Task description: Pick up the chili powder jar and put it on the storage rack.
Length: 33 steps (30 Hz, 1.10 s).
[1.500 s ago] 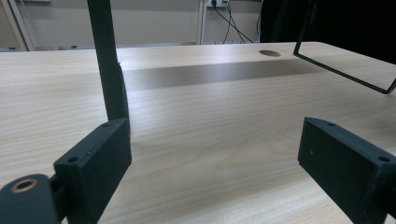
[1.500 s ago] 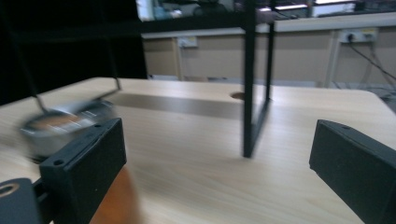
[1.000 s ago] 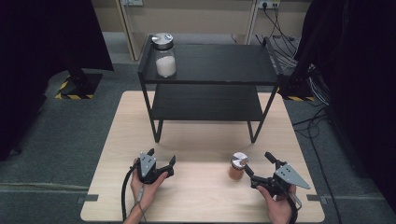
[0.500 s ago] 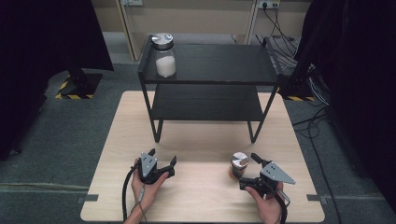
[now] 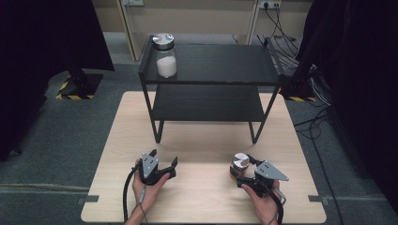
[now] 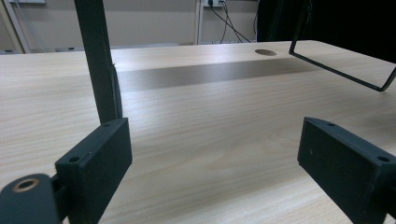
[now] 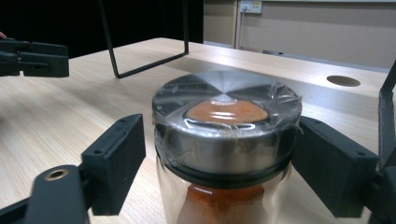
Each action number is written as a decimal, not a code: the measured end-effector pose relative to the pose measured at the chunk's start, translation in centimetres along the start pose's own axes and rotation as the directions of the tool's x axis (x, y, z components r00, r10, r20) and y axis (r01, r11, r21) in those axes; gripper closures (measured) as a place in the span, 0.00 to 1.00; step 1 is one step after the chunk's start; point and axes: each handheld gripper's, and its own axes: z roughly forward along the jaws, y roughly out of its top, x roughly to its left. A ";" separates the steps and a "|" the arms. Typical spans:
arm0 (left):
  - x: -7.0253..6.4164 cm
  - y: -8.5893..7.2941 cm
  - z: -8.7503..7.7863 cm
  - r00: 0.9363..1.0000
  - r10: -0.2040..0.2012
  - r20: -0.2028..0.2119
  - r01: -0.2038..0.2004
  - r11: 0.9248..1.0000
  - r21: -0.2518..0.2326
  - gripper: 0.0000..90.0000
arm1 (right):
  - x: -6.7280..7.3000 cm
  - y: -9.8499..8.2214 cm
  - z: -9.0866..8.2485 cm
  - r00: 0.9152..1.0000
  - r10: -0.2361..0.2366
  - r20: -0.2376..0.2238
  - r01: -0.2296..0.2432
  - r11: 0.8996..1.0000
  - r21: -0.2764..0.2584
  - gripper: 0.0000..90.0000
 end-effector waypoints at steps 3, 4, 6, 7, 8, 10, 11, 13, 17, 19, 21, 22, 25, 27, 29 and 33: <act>0.0 0.0 0.0 1.000 0.001 -0.001 -0.001 1.000 0.000 0.11 | -0.1 0.0 0.1 1.000 0.003 -0.001 -0.003 1.000 0.012 0.27; 0.0 0.0 0.0 1.000 0.002 -0.001 -0.002 1.000 0.000 0.11 | -0.1 0.1 0.1 1.000 0.002 -0.002 -0.002 1.000 0.016 0.28; 0.0 0.0 0.0 1.000 0.002 -0.002 -0.002 1.000 -0.001 0.11 | -0.1 0.1 0.1 1.000 0.003 -0.003 -0.003 1.000 0.024 0.32; 0.0 0.0 0.0 1.000 0.001 -0.002 -0.001 1.000 -0.001 0.11 | -0.1 0.2 0.1 1.000 0.001 -0.001 -0.001 0.999 0.032 0.34; 0.0 0.0 0.0 1.000 0.001 -0.002 -0.001 1.000 -0.001 0.11 | -0.1 0.2 0.1 1.000 -0.003 0.003 0.002 0.999 0.039 0.35; 0.0 0.0 0.0 1.000 0.000 -0.004 0.000 1.000 -0.001 0.11 | -0.1 0.2 0.1 1.000 0.006 0.000 -0.006 0.999 0.036 0.35; 0.0 0.0 0.0 1.000 0.001 -0.003 -0.001 1.000 -0.001 0.11 | -0.1 0.2 0.1 1.000 0.004 0.002 -0.004 0.999 0.037 0.35; 0.0 0.0 0.0 1.000 0.002 -0.004 -0.002 1.000 -0.001 0.11 | 0.0 0.2 0.1 1.000 0.001 0.005 -0.001 0.999 0.037 0.35; 0.0 0.0 0.0 1.000 0.000 -0.004 0.000 1.000 -0.001 0.11 | 0.0 0.1 0.1 1.000 -0.002 0.005 0.002 1.000 0.032 0.35; 0.0 0.0 0.0 1.000 -0.002 -0.005 0.002 1.000 -0.001 0.11 | 0.0 0.1 0.1 1.000 -0.002 0.007 0.002 1.000 0.027 0.36; 0.1 0.0 0.0 1.000 -0.004 -0.005 0.004 1.000 -0.001 0.11 | 0.0 0.0 0.0 1.000 0.001 0.011 -0.001 1.000 0.020 0.36; 0.1 0.0 0.0 1.000 -0.005 -0.005 0.005 1.000 -0.001 0.11 | 0.0 0.0 0.0 1.000 0.003 0.012 -0.003 1.000 0.015 0.36; 0.1 0.0 0.0 1.000 -0.004 -0.005 0.004 1.000 -0.001 0.11 | 0.1 0.2 -0.3 1.000 0.002 0.015 -0.002 1.000 -0.006 0.36; 0.0 0.0 0.0 1.000 -0.003 -0.006 0.003 1.000 0.000 0.11 | 0.2 0.3 -0.5 1.000 0.002 0.016 -0.002 1.000 -0.022 0.36; 0.0 0.0 0.0 1.000 -0.004 -0.007 0.004 1.000 0.000 0.11 | 0.3 0.6 -0.8 1.000 0.005 0.022 -0.004 0.999 -0.038 0.36; 0.1 0.0 -0.1 1.000 -0.006 -0.007 0.006 1.000 -0.002 0.11 | 0.5 1.3 -1.2 0.999 0.008 0.037 -0.006 0.997 -0.072 0.36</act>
